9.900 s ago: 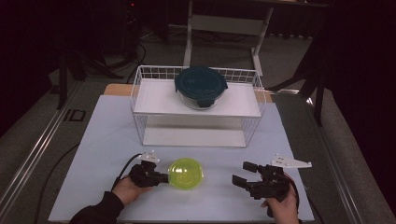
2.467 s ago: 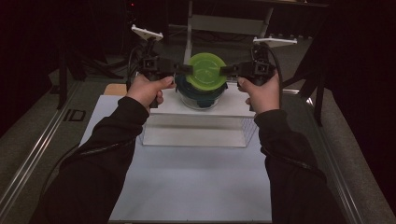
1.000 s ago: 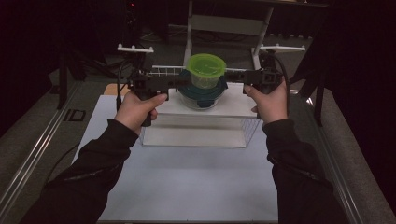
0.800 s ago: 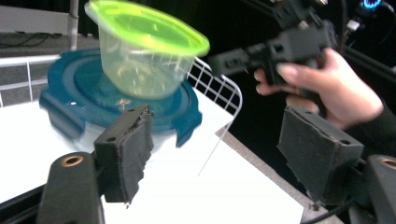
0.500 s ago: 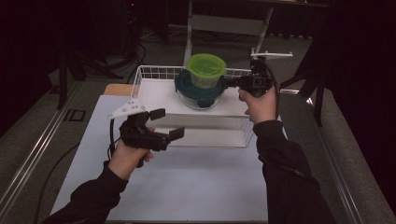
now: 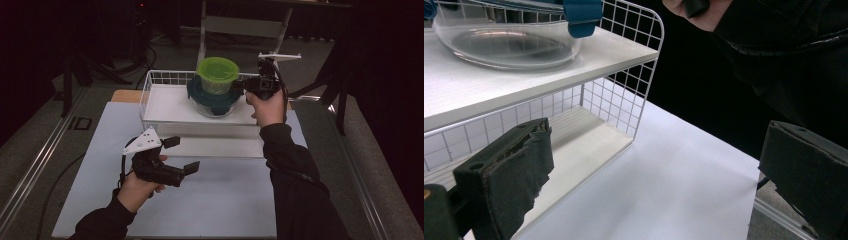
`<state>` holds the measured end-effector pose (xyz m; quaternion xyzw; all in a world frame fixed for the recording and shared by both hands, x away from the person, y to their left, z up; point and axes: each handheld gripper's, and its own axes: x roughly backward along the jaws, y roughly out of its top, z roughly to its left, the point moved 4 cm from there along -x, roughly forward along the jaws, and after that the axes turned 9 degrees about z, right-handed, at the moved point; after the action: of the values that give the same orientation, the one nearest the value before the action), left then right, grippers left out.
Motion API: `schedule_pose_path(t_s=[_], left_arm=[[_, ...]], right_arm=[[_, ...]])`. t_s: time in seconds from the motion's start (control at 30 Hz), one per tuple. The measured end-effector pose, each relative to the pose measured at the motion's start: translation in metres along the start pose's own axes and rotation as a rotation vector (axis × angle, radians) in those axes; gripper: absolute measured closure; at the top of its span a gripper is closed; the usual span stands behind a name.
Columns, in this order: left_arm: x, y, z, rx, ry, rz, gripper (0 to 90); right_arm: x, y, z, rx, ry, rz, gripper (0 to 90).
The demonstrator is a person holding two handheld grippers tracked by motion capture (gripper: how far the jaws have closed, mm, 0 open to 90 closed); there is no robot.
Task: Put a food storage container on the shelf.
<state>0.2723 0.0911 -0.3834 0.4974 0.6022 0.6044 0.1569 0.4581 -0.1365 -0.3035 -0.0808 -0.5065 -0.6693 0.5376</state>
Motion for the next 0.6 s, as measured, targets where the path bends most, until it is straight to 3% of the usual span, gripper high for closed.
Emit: schedule_pose_path(t_s=[0.13,0.3,0.33,0.37,0.43,0.6], left_arm=[[-0.002,-0.001,0.001,0.001,0.007,-0.002,0.6],[-0.002,-0.001,0.002,0.003,0.005,-0.013,0.6],[-0.001,-0.001,0.002,-0.003,0.010,-0.015,0.6],[0.000,-0.001,0.002,-0.002,0.010,-0.019,0.6],[0.000,-0.001,0.002,-0.002,0.010,-0.019,0.6],[0.001,-0.001,0.002,-0.006,-0.001,-0.029,0.6]], right_arm=[[0.000,-0.001,0.001,-0.003,-0.002,0.002,89.1],[0.009,-0.007,-0.001,0.008,0.008,-0.013,77.0],[0.018,-0.011,-0.003,0.011,0.025,-0.037,67.0],[0.020,-0.013,-0.002,0.018,0.021,-0.039,65.3],[0.026,-0.020,0.001,0.055,0.007,-0.057,55.4],[0.033,-0.044,0.015,0.152,0.026,-0.061,40.3]])
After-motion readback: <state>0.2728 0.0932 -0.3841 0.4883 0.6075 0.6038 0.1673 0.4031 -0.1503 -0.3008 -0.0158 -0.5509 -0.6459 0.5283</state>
